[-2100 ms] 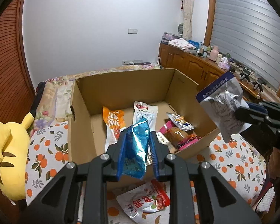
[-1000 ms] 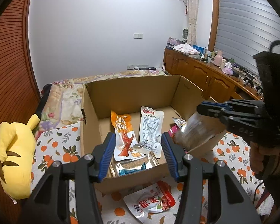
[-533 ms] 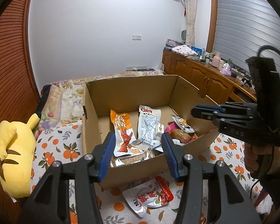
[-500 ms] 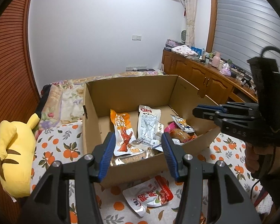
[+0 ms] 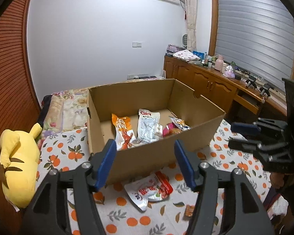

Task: Organize snacks
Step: 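Move both tools back toward the white-red packet on the bedspread, then grasp the white-red packet with the left tool while right tool grasps bronze foil candy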

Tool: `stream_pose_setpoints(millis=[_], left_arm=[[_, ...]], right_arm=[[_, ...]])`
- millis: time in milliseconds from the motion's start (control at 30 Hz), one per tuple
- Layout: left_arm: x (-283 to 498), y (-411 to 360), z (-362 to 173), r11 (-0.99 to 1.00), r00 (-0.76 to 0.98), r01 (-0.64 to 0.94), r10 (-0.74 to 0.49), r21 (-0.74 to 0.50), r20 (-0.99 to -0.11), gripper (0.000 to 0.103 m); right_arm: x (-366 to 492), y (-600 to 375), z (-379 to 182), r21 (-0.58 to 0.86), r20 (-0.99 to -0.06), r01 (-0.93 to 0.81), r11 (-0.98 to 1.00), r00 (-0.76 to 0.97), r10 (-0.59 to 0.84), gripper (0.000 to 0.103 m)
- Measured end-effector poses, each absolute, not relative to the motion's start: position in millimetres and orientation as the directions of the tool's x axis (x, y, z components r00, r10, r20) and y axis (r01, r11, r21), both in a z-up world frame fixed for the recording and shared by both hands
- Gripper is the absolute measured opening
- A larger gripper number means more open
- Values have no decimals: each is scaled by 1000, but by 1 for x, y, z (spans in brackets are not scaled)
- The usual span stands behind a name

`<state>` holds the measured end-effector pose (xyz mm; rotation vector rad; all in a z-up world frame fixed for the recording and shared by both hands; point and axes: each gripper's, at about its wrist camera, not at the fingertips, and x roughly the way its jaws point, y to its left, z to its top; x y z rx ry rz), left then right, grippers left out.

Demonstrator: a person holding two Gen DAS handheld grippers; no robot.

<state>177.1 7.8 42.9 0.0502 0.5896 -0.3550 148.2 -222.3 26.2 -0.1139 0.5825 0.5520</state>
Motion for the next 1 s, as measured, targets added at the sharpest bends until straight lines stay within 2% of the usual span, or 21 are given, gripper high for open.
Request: stream_pose_setpoints(millis=[33,67,233,567,1000], left_arm=[[173,8,41,939,775,341,-311,-50,-550,75],[171,7,39,939,777,341,-312,-51,-548,75],[158,6,20,934,754,349,-325,-70,-571,75],[144,10,-31,942,719,324,-304,-85,-625,75],[144,18,-68,958,699,273,-258,-85,-667,75]], right_arm=[[144,-222,22,57,-558,-526,849,688,464,48],[141,-222,17,63,-566,-525,848,681,464,52],[126,-216,-9,92,-604,-540,836,638,478,58],[114,-193,-64,86,-694,-583,808,547,468,58],[110,-173,-97,93,-746,-599,795,487,454,58]])
